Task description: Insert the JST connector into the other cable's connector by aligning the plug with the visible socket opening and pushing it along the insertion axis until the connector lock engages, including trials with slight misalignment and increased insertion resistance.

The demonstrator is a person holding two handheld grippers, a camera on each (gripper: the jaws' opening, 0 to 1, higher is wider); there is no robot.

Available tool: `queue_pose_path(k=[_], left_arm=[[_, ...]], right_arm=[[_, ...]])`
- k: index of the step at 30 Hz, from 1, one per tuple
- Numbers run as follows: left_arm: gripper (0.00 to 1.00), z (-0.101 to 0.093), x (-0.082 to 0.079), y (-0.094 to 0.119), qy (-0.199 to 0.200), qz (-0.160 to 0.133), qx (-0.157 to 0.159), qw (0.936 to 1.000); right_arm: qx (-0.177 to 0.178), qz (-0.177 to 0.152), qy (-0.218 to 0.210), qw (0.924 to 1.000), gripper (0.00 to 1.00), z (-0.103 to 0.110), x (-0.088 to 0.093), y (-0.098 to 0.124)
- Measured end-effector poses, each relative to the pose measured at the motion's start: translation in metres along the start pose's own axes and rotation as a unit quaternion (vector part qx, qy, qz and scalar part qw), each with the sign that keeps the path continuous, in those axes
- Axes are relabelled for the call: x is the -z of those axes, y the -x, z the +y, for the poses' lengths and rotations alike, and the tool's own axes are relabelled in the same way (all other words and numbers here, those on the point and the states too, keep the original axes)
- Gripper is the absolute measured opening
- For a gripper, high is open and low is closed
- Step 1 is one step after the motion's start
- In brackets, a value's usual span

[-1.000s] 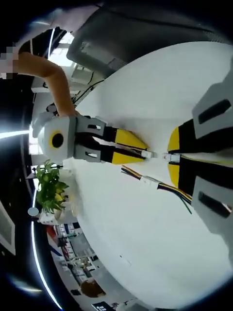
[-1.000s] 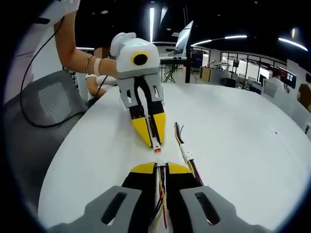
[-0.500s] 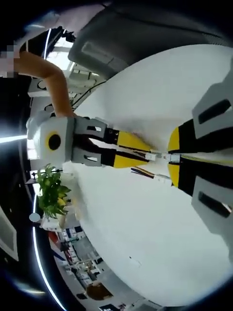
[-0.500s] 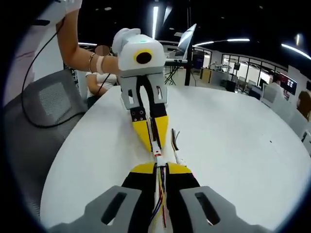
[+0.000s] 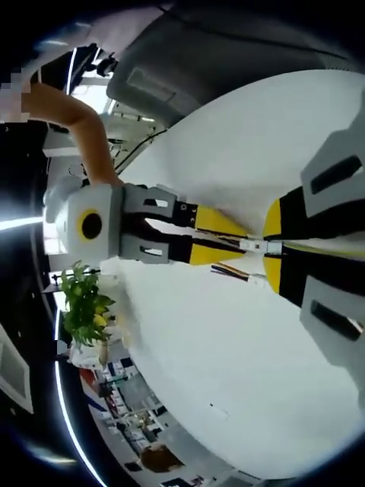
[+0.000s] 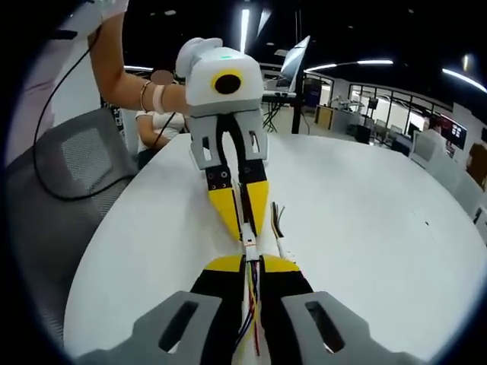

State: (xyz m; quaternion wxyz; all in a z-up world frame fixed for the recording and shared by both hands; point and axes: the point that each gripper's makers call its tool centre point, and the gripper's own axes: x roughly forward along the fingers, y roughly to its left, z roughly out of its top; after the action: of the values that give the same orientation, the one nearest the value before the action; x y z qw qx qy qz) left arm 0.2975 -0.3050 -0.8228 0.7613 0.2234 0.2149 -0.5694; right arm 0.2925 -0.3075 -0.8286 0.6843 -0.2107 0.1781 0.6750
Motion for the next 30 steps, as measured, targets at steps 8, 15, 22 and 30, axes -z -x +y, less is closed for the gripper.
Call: queue_pose_path(k=[8, 15, 22, 30], left_arm=[[0.00, 0.000, -0.004, -0.002, -0.012, -0.006, 0.007, 0.9999], [0.00, -0.001, -0.006, -0.004, -0.021, -0.008, 0.013, 0.9997], [0.00, -0.002, -0.011, -0.003, -0.030, -0.027, 0.021, 0.9990], [0.00, -0.004, -0.015, -0.002, -0.021, -0.041, 0.025, 0.9986]], right_arm=[[-0.002, -0.007, 0.009, 0.9999, 0.03, -0.001, -0.002, 0.001], [-0.003, -0.008, 0.014, 0.9999, 0.03, 0.000, -0.002, 0.002], [-0.007, -0.017, 0.022, 0.9996, 0.03, 0.001, -0.004, 0.007], [-0.009, -0.024, 0.013, 0.9996, 0.02, 0.002, -0.007, 0.010]])
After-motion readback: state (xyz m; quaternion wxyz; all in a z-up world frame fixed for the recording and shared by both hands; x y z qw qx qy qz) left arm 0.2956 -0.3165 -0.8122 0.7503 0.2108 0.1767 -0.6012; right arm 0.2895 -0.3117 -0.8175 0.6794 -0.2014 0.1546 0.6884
